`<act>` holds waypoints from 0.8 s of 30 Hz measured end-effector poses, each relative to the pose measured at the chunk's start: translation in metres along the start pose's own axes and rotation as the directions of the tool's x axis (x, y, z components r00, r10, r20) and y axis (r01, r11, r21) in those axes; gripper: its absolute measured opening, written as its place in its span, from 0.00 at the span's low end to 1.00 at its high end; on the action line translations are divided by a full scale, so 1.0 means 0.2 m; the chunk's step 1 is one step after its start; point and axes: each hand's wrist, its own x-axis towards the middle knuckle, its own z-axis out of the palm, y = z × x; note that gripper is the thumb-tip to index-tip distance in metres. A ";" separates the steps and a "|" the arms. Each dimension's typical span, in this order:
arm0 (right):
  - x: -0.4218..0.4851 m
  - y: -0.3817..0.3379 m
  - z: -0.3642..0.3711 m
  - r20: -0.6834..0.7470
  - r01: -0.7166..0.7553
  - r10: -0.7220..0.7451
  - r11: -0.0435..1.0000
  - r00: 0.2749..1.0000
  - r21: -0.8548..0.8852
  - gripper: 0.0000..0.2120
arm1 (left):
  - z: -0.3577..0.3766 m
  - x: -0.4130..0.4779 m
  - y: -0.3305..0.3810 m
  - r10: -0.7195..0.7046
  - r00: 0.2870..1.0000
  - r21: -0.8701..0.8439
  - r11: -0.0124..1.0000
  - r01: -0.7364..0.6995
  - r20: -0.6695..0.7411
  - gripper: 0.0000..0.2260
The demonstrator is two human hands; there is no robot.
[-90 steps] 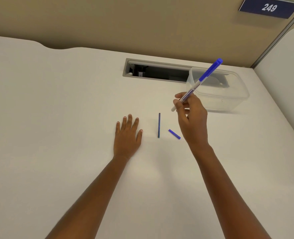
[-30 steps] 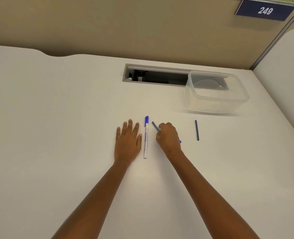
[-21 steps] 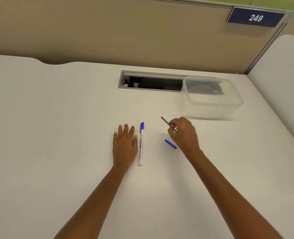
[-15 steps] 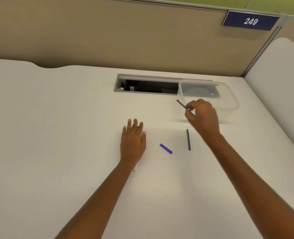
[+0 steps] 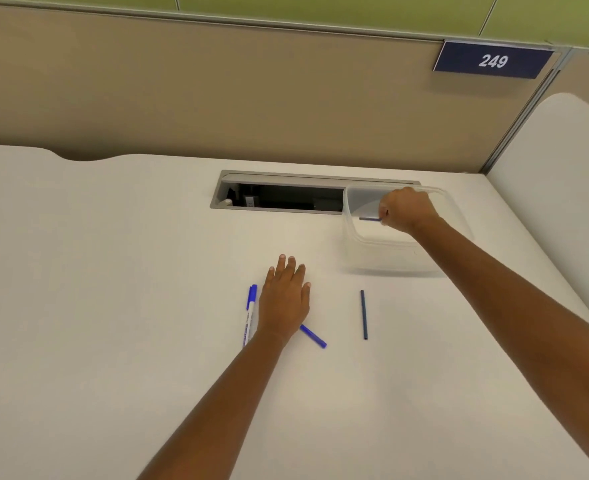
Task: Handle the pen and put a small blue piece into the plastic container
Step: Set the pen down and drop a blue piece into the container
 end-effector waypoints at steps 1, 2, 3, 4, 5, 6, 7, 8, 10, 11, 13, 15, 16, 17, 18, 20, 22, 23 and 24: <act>0.02 0.01 0.01 0.063 -0.007 0.008 1.000 0.998 -0.004 0.08 | 0.01 0.01 0.00 0.001 1.000 0.006 1.000 -0.001 0.007 0.21; 0.05 0.01 0.03 0.121 -0.011 0.013 1.000 0.993 -0.011 0.08 | 0.01 0.01 0.00 0.002 1.000 0.009 1.000 -0.002 0.013 0.21; 0.07 0.02 0.04 0.175 -0.013 0.016 1.000 0.985 -0.018 0.08 | 0.02 0.02 0.00 0.001 1.000 0.013 1.000 -0.001 0.019 0.21; 0.08 0.03 0.05 0.221 -0.014 0.019 1.000 0.975 -0.021 0.09 | 0.03 0.02 0.00 0.000 1.000 0.018 1.000 -0.001 0.024 0.20; 0.10 0.03 0.06 0.259 -0.017 0.022 1.000 0.966 -0.021 0.09 | 0.03 0.03 0.00 0.001 1.000 0.026 1.000 -0.001 0.028 0.20; 0.11 0.04 0.08 0.289 -0.021 0.026 1.000 0.957 -0.021 0.09 | 0.04 0.03 0.00 0.000 0.999 0.033 0.999 -0.001 0.032 0.20; 0.12 0.04 0.09 0.313 -0.024 0.029 0.999 0.949 -0.022 0.09 | 0.05 0.03 0.00 -0.001 0.999 0.038 0.999 0.000 0.035 0.20; 0.13 0.05 0.10 0.332 -0.024 0.031 0.999 0.943 -0.023 0.10 | 0.05 0.04 0.00 -0.003 0.999 0.043 0.999 0.002 0.035 0.21; 0.15 0.06 0.12 0.358 -0.022 0.030 0.999 0.933 -0.026 0.11 | 0.06 0.04 0.00 -0.002 1.000 0.048 0.999 0.001 0.027 0.21; 0.15 0.06 0.13 0.365 -0.021 0.029 0.999 0.930 -0.028 0.12 | 0.06 0.05 0.00 0.000 1.000 0.049 0.999 -0.001 0.024 0.21; 0.16 0.06 0.15 0.367 -0.018 0.029 0.999 0.930 -0.033 0.13 | 0.06 0.05 0.00 0.001 1.000 0.046 0.999 -0.002 0.019 0.20; 0.15 0.07 0.17 0.356 -0.015 0.027 0.999 0.934 -0.037 0.14 | 0.06 0.04 0.00 0.002 1.000 0.042 0.999 -0.002 0.018 0.20; 0.15 0.07 0.18 0.348 -0.011 0.023 0.999 0.937 -0.038 0.14 | 0.06 0.04 0.00 0.003 1.000 0.043 0.999 -0.004 0.019 0.20; 0.14 0.06 0.18 0.339 -0.006 0.018 0.999 0.941 -0.039 0.13 | 0.05 0.04 0.00 0.003 1.000 0.045 0.999 -0.004 0.019 0.20; 0.14 0.06 0.19 0.329 0.000 0.014 0.999 0.944 -0.042 0.12 | 0.05 0.04 0.00 0.002 1.000 0.049 0.999 -0.003 0.019 0.20; 0.14 0.06 0.19 0.316 0.001 0.011 0.999 0.949 -0.038 0.12 | 0.04 0.04 0.00 0.001 1.000 0.052 0.999 -0.002 0.018 0.20; 0.13 0.07 0.16 0.313 -0.016 0.014 1.000 0.950 0.004 0.13 | 0.03 0.04 0.00 0.003 1.000 0.038 0.999 -0.004 0.003 0.20; 0.13 0.07 0.13 0.295 -0.026 0.014 0.999 0.955 0.038 0.14 | 0.02 0.04 0.01 0.006 1.000 0.025 1.000 -0.006 -0.012 0.20; 0.12 0.07 0.11 0.257 -0.034 0.014 0.997 0.966 0.074 0.14 | 0.01 0.03 0.01 0.009 0.999 0.008 1.000 -0.008 -0.038 0.20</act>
